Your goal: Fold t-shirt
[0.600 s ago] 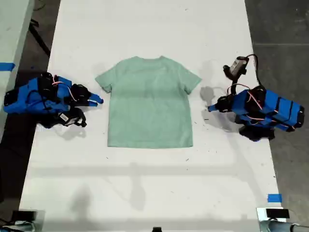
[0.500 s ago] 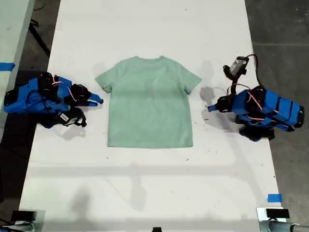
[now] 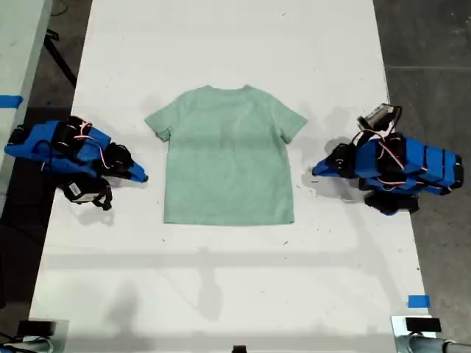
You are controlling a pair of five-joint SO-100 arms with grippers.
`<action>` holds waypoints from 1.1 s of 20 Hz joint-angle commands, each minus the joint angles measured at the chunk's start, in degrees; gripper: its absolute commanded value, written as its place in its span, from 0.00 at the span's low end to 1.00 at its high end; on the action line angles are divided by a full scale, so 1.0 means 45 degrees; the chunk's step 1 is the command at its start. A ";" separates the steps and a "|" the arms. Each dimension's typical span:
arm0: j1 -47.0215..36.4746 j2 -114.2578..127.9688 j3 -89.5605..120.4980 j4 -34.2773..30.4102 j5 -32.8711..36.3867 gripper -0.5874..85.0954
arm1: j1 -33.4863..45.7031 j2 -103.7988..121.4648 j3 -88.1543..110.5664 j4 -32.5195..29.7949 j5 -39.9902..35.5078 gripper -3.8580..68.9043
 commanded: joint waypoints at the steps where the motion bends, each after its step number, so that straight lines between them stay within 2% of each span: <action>1: -0.0332 -0.3066 -0.3516 0.0273 0.0098 0.01 | 0.0195 -0.1367 -0.2578 0.0449 -0.0781 0.04; 4: -0.1738 -0.6758 -0.6895 0.1055 0.1641 0.01 | 0.0977 -0.5879 -0.5938 0.0488 -0.2344 0.04; 7: -0.4023 -0.8516 -0.8574 0.1738 0.3672 0.01 | 0.1934 -0.9902 -0.9102 0.0547 -0.4336 0.04; 11: -0.6992 -1.0742 -1.0820 0.2441 0.6250 0.02 | 0.3770 -1.3652 -1.2617 0.1699 -0.6895 0.04; 14: -0.9043 -1.2793 -1.2539 0.2969 0.7988 0.20 | 0.5449 -1.5508 -1.4844 0.2832 -0.8828 0.04; 15: -0.9570 -1.3281 -1.2949 0.3047 0.8516 0.27 | 0.5918 -1.6133 -1.5508 0.3262 -0.9375 0.08; 17: -1.0410 -1.3965 -1.3770 0.3281 0.9355 0.37 | 0.6719 -1.7324 -1.6816 0.4082 -1.0410 0.31; 22: -1.1348 -1.5371 -1.4687 0.3301 1.0488 0.44 | 0.7617 -1.9102 -1.8848 0.4531 -1.2383 0.50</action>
